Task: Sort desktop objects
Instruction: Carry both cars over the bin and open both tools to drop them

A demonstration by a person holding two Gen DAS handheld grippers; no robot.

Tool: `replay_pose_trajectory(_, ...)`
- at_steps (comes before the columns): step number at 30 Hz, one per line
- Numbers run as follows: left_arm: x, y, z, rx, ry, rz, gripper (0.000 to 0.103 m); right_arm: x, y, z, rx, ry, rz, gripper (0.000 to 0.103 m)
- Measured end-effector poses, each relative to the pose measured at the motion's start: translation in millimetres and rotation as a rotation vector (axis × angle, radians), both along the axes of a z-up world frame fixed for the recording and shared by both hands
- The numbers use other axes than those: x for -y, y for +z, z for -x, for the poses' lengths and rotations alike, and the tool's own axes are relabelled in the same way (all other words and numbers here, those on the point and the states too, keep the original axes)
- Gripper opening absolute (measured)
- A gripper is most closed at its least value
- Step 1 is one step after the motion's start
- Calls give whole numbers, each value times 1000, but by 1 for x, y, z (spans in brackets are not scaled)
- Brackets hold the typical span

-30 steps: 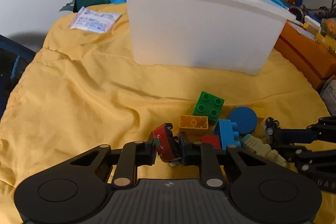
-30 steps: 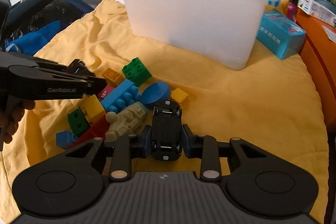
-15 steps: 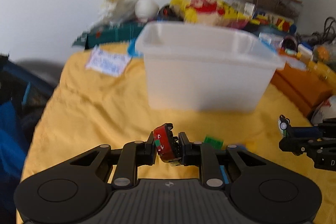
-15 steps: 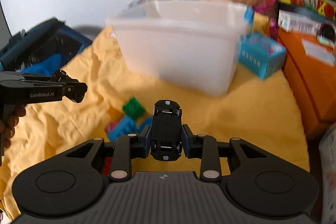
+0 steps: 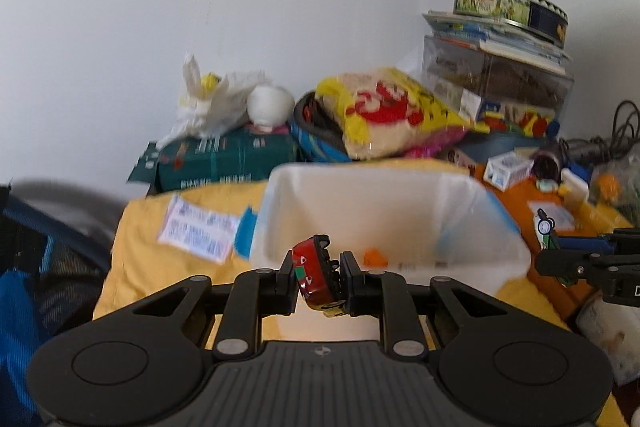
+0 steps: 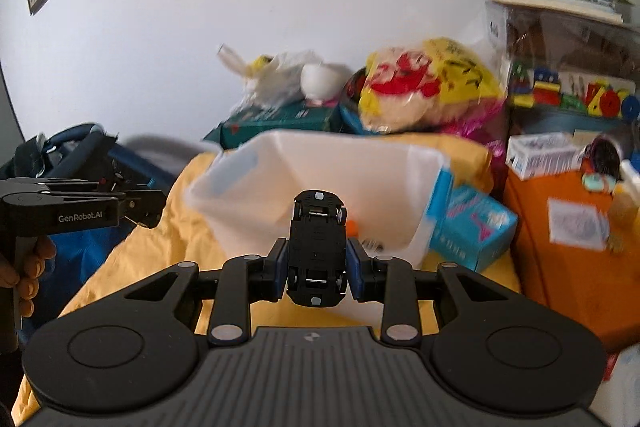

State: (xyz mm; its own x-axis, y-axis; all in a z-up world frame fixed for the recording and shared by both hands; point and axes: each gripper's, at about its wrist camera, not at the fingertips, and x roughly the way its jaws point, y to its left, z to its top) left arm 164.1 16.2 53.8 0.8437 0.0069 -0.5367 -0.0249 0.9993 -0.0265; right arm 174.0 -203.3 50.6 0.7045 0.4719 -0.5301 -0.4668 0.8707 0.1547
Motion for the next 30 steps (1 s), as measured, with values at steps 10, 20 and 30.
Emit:
replay_pose_trajectory(10, 8, 28, -52, 28, -9, -20, 24, -1, 23, -39, 19, -10, 16, 33)
replay_pose_trajectory(20, 8, 17, -104, -48, 36, -45, 55, -8, 13, -91, -66, -16, 29, 51)
replay_pose_trajectory(30, 1, -13, -54, -45, 5, -37, 66, -4, -4, -70, -39, 8, 53, 65)
